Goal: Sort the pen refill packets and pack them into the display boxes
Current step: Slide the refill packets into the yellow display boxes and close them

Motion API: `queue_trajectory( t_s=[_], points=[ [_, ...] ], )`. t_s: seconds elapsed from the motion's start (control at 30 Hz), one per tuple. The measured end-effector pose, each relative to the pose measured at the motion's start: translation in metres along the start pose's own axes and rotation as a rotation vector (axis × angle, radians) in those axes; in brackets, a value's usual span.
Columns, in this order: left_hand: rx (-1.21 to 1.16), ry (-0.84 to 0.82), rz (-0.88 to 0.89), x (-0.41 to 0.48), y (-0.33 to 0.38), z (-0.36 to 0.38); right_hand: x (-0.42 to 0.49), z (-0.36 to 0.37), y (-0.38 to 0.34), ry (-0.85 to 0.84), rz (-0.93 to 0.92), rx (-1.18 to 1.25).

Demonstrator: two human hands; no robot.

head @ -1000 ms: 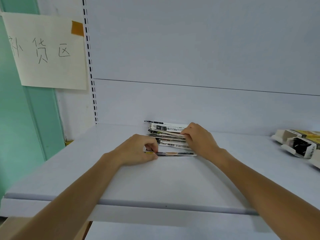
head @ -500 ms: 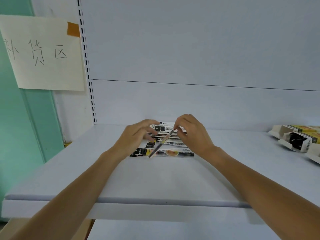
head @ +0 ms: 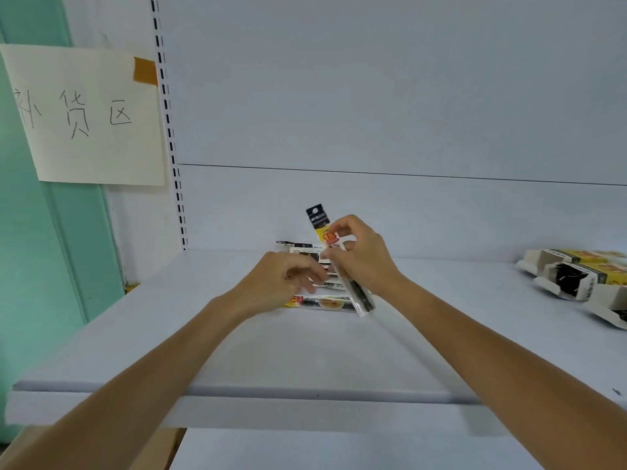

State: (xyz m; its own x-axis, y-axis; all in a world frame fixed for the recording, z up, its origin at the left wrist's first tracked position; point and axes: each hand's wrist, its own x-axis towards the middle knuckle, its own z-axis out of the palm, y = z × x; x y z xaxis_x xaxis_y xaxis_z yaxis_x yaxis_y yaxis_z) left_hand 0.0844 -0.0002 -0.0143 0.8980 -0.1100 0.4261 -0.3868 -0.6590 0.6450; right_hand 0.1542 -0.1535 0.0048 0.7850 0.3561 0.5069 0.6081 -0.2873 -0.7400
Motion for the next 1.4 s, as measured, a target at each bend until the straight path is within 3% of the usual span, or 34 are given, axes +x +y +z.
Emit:
queue_trajectory(
  t_s=[0.2,0.27,0.43,0.53,0.7,0.87,0.97,1.1,1.2,1.3,1.4],
  points=[
    [0.173,0.435,0.082,-0.007,-0.001,-0.007,0.003,0.010,0.011,-0.438,0.065,0.079],
    [0.320,0.348,0.085,-0.008,-0.003,-0.007,0.001,0.018,0.017,-0.459,0.068,0.031],
    [0.534,-0.137,-0.091,-0.022,-0.022,-0.010,-0.001,-0.004,0.024,-0.597,0.052,-0.330],
    [0.590,-0.203,-0.089,-0.022,-0.018,-0.011,-0.002,-0.014,0.030,-0.628,0.019,-0.418],
    [0.866,-0.166,-0.011,-0.018,-0.012,-0.003,-0.002,-0.013,0.031,-0.644,-0.051,-0.465],
    [0.940,-0.146,0.030,-0.008,0.001,0.000,-0.004,-0.032,0.026,-0.585,-0.029,-0.318],
    [0.792,-0.183,-0.036,-0.001,0.005,0.006,-0.006,-0.051,0.022,-0.526,0.066,-0.281],
    [0.491,-0.132,-0.165,0.007,0.002,0.012,-0.009,-0.060,0.032,-0.419,0.148,-0.432],
    [0.725,-0.182,-0.130,0.008,0.014,0.024,-0.013,-0.057,0.043,-0.271,0.075,-0.438],
    [0.974,-0.077,-0.005,0.016,0.014,0.039,-0.018,-0.054,0.046,-0.107,0.038,-0.369],
    [1.035,0.020,0.041,0.029,0.017,0.051,-0.022,-0.053,0.053,0.018,0.043,-0.347]
  ],
)
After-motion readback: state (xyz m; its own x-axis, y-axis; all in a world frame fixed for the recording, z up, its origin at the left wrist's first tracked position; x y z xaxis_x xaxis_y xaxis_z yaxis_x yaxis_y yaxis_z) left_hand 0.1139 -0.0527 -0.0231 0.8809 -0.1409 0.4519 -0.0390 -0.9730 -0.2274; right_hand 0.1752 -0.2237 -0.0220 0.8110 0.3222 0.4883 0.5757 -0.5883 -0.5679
